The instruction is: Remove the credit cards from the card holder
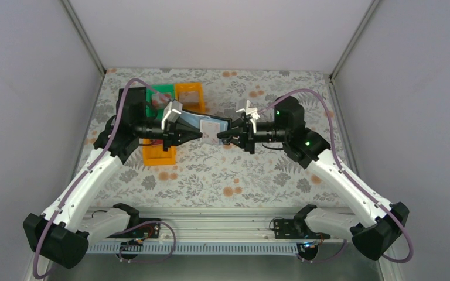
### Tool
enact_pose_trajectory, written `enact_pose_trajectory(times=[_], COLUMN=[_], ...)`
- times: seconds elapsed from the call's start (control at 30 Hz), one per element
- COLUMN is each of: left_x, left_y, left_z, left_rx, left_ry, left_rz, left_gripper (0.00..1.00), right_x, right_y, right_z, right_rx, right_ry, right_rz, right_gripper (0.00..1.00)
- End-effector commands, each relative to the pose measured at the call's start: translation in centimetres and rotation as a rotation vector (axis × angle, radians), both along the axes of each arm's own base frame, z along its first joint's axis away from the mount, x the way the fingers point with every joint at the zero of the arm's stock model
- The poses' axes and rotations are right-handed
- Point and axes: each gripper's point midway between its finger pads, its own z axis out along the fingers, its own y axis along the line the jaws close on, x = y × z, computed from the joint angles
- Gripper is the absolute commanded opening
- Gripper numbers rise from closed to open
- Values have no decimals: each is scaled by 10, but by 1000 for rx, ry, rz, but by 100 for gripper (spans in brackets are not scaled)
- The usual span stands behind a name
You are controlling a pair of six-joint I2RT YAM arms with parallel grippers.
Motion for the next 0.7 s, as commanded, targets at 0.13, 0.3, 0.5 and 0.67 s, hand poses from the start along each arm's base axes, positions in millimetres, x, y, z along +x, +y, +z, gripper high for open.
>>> enact_pose_trajectory(times=[0.13, 0.3, 0.5, 0.67], left_x=[-10, -9, -8, 2], left_y=[7, 4, -2, -9], left_z=[12, 19, 6, 6], left_rx=[-12, -36, -21, -12], left_ry=[-101, -79, -104, -111], left_rz=[-38, -44, -36, 0], left_gripper=[2, 2, 7, 32], right_x=[10, 2, 1, -1], right_y=[-20, -13, -13, -8], right_z=[-6, 1, 6, 6], right_rx=[-29, 0, 19, 26], right_ry=[4, 36, 7, 30], right_rz=[-49, 42, 41, 90], right_gripper=[12, 14, 7, 7])
